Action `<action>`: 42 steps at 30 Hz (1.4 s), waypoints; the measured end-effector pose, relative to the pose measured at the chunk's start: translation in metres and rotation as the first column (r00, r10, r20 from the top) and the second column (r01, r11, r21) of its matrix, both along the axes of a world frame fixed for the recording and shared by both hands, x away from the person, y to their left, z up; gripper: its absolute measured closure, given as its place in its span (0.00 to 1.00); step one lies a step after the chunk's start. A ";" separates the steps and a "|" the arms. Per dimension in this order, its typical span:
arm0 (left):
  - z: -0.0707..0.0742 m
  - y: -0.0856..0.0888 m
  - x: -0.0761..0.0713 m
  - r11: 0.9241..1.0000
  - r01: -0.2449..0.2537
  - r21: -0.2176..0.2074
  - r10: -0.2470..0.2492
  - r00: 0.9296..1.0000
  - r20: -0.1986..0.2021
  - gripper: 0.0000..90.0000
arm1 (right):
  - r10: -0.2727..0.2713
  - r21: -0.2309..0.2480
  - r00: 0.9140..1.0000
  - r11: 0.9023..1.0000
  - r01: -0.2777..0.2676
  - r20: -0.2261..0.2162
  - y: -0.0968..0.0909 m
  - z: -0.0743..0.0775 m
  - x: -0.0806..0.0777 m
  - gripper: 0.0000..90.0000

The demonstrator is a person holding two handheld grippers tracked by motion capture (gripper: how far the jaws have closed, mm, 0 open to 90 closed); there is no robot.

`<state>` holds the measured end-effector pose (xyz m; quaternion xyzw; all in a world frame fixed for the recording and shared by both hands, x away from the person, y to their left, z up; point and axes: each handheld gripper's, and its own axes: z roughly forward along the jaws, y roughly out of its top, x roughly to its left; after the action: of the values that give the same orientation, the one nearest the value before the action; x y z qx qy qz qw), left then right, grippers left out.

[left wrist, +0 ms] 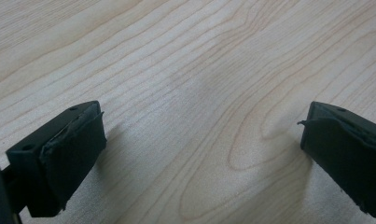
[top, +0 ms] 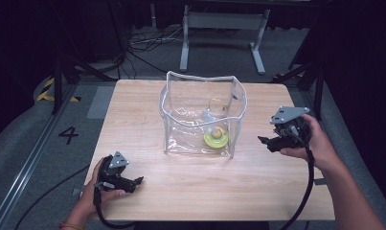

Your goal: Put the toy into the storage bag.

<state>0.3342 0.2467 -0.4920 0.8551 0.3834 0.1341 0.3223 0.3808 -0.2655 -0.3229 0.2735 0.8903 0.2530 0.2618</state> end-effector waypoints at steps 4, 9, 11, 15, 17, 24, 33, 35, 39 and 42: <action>0.000 0.000 0.000 1.000 0.000 0.000 0.000 1.000 0.000 0.00 | -0.013 0.016 1.000 1.000 0.013 -0.020 -0.008 -0.018 -0.004 0.23; 0.000 0.000 0.000 1.000 0.000 0.000 0.000 1.000 0.000 0.00 | -0.032 0.039 0.999 0.999 0.033 -0.021 -0.016 -0.038 -0.008 0.22; 0.000 0.000 0.000 1.000 -0.002 0.000 0.002 1.000 0.000 0.00 | -0.044 0.048 0.999 0.998 0.045 -0.025 -0.020 -0.055 -0.010 0.21; 0.000 0.000 0.000 1.000 -0.003 0.000 0.003 1.000 0.000 0.00 | -0.059 0.051 0.998 0.997 0.060 -0.032 -0.025 -0.070 -0.013 0.21; 0.000 0.000 0.000 1.000 -0.003 0.000 0.003 1.000 0.000 0.00 | -0.066 0.063 0.997 0.996 0.068 -0.034 -0.029 -0.079 -0.016 0.21; 0.000 0.000 0.000 1.000 -0.004 0.000 0.004 1.000 0.000 0.00 | -0.092 0.116 0.995 0.989 0.095 -0.034 -0.049 -0.107 -0.028 0.19; 0.000 0.000 0.000 1.000 -0.003 -0.001 0.003 1.000 -0.002 0.00 | -0.187 0.182 0.980 0.964 0.195 -0.062 -0.080 -0.143 -0.044 0.21; 0.000 0.000 0.000 1.000 -0.003 -0.001 0.003 1.000 -0.002 0.00 | -0.199 0.203 0.977 0.956 0.211 -0.074 -0.086 -0.148 -0.048 0.21; 0.000 0.000 0.000 1.000 -0.002 0.000 0.002 1.000 -0.002 0.00 | -0.225 0.235 0.970 0.942 0.241 -0.094 -0.094 -0.158 -0.056 0.21; 0.000 0.000 0.001 1.000 0.001 0.003 -0.001 1.000 0.002 0.00 | -0.273 0.293 0.955 0.909 0.295 -0.116 -0.102 -0.171 -0.061 0.19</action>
<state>0.3355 0.2462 -0.4919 0.8556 0.3825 0.1354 0.3214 0.3203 -0.3675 -0.4938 0.4464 0.7997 0.3374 0.2177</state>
